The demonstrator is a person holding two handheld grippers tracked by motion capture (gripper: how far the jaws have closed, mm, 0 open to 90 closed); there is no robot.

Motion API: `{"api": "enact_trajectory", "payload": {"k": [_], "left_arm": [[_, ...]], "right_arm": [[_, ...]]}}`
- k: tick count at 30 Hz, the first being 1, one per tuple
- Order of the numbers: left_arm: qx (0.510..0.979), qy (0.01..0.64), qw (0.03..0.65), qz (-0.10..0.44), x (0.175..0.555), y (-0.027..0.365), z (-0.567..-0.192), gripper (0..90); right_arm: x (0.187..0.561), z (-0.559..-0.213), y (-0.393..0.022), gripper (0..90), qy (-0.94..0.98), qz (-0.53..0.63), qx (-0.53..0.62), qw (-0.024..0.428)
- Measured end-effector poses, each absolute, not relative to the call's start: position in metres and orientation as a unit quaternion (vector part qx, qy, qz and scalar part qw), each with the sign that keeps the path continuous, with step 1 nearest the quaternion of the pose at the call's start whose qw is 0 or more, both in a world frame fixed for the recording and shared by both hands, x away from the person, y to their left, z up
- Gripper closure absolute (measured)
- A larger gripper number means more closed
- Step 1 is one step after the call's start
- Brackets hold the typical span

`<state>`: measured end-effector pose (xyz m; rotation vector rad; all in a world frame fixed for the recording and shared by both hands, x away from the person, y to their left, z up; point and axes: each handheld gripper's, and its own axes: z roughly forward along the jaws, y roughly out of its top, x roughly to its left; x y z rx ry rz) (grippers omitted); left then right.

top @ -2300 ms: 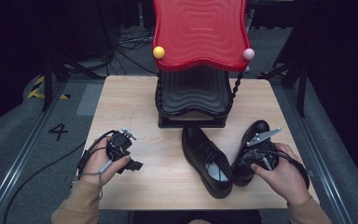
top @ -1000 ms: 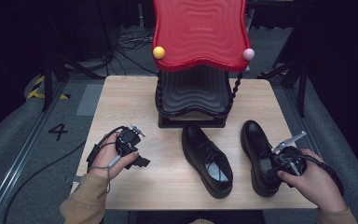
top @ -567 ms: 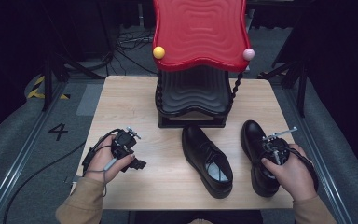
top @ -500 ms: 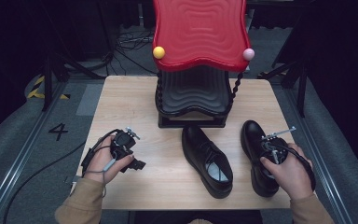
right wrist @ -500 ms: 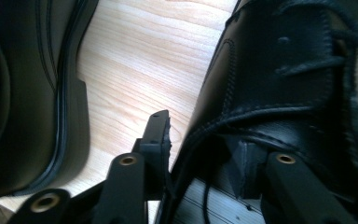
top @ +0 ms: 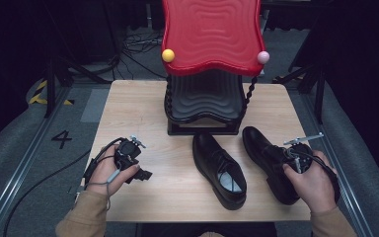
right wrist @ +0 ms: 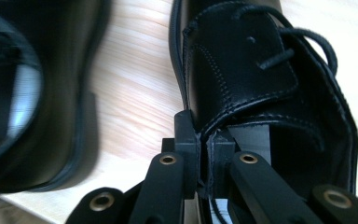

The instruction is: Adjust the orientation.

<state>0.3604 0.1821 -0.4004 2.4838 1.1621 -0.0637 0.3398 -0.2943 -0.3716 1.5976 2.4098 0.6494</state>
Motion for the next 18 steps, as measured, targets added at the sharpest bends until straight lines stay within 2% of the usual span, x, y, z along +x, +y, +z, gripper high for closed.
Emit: {"api": "enact_trajectory", "payload": {"k": [9,18], "left_arm": [[0.888,0.415,0.198,-0.022,0.36,0.181,-0.401,28.3],[0.885,0.421,0.197,-0.019,0.356,0.185,-0.402,28.3]], "right_arm": [[0.327,-0.362,-0.27,86.6,0.835,0.227,0.493,0.094],[0.345,-0.388,-0.238,86.1,0.857,0.219,0.451,0.118]]}}
